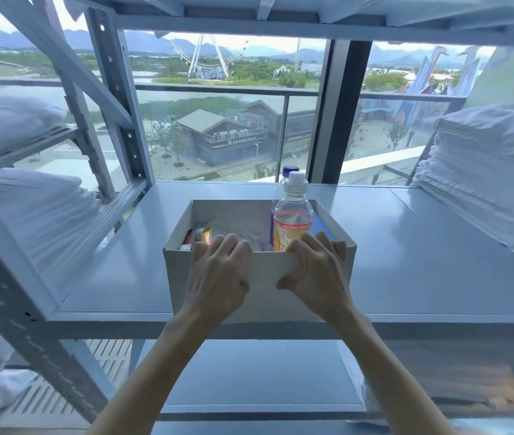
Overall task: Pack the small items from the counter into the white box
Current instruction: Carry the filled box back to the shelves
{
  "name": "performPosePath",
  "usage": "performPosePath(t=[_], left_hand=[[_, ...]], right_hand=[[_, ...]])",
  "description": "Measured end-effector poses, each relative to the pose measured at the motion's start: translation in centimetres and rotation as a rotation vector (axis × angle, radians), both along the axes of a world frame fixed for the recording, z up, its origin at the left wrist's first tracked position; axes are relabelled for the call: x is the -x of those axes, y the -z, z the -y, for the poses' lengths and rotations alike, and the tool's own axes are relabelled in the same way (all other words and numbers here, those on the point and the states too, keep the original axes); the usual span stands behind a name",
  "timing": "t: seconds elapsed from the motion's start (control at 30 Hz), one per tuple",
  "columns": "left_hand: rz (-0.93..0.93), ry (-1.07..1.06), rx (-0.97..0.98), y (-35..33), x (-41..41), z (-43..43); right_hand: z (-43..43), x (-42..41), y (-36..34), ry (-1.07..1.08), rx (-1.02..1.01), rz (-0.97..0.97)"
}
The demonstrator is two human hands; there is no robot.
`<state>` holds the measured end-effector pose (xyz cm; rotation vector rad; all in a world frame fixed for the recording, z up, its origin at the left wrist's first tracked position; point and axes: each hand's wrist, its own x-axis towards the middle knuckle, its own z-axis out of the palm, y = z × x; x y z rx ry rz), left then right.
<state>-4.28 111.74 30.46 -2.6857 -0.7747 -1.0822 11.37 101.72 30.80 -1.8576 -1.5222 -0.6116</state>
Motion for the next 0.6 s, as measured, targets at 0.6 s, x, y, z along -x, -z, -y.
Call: performPosePath(t=[0.6], left_hand=[[-0.119, -0.252, 0.051, 1.6, -2.1, 9.2]], right_hand=[[4.8, -3.8, 2.7, -0.197, 0.082, 0.143]])
